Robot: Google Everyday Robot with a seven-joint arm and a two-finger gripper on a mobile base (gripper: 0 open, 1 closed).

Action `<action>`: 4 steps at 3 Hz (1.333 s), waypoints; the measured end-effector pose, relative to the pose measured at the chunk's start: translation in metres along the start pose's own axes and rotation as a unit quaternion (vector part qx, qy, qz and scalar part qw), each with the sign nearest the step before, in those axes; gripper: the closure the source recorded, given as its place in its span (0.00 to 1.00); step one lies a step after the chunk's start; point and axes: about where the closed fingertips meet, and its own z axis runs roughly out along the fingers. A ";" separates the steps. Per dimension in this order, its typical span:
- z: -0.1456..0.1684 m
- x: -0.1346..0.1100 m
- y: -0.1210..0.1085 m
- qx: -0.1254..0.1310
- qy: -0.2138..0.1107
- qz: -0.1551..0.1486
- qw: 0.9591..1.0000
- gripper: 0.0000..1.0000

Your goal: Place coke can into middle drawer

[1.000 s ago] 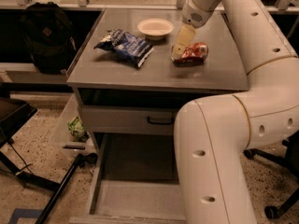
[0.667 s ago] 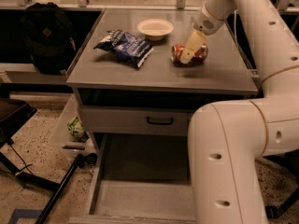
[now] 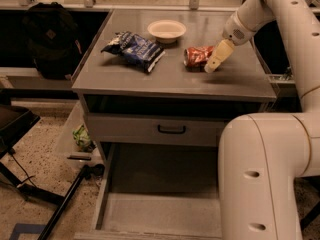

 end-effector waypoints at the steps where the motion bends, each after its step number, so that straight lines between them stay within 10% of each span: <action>1: 0.007 -0.008 0.000 -0.002 0.000 -0.011 1.000 0.00; 3: 0.027 -0.020 0.010 -0.026 -0.005 -0.026 0.999 0.00; 4: 0.027 -0.020 0.010 -0.026 -0.005 -0.026 0.999 0.19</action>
Offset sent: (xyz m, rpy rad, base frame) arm 0.0058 0.0417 -0.0126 0.0128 0.0375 0.1156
